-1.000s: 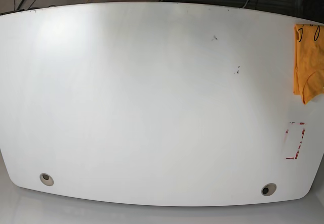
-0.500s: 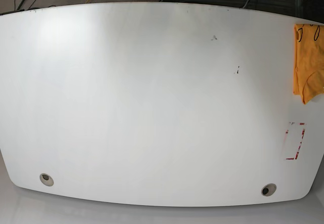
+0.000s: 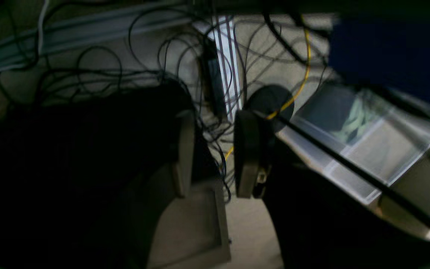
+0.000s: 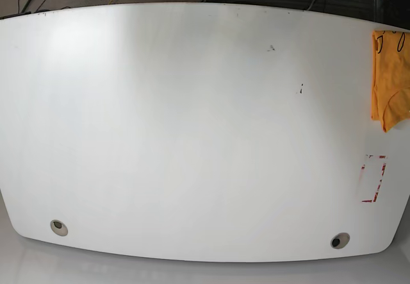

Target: Layout the t-shirt on the table in an organized manner, then fold the t-shirt properly

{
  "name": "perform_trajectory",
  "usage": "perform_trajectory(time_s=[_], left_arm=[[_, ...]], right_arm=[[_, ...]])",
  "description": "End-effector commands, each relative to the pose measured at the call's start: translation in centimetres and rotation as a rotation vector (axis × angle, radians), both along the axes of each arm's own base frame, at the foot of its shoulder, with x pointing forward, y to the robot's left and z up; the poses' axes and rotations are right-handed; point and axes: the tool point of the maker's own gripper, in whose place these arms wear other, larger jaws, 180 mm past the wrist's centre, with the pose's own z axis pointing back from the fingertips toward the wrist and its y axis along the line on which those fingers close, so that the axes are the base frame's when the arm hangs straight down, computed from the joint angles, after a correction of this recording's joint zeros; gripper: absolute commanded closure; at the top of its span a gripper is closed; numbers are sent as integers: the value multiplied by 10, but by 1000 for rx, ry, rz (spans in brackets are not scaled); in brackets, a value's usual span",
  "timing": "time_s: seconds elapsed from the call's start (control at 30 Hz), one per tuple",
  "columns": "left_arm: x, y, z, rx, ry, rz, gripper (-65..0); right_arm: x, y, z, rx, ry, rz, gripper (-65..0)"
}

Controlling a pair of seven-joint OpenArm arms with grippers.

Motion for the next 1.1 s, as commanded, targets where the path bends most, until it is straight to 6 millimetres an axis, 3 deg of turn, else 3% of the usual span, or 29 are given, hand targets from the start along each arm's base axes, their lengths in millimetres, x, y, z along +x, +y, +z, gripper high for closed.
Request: perform_trajectory(time_s=[0.0,0.13,0.23,0.5,1.07], left_arm=[[0,0,-9,-8,26,24,-164],[4,5,-27,47,69,78,-164],[14,24,-39,114,77,116,-164],[28,25,-56,173,126,181,-164],[33,39,-61,281,154,210,-165]], right_arm=[[-1,-13,-11,-2,25,-16,-51],[9,-22,-25,-8,48,-31,-51],[14,-26,-36,-6,73,-49,-52],[32,-21,-54,15,108,-87,-55],[49,-10,-65,44,138,-102,-55]])
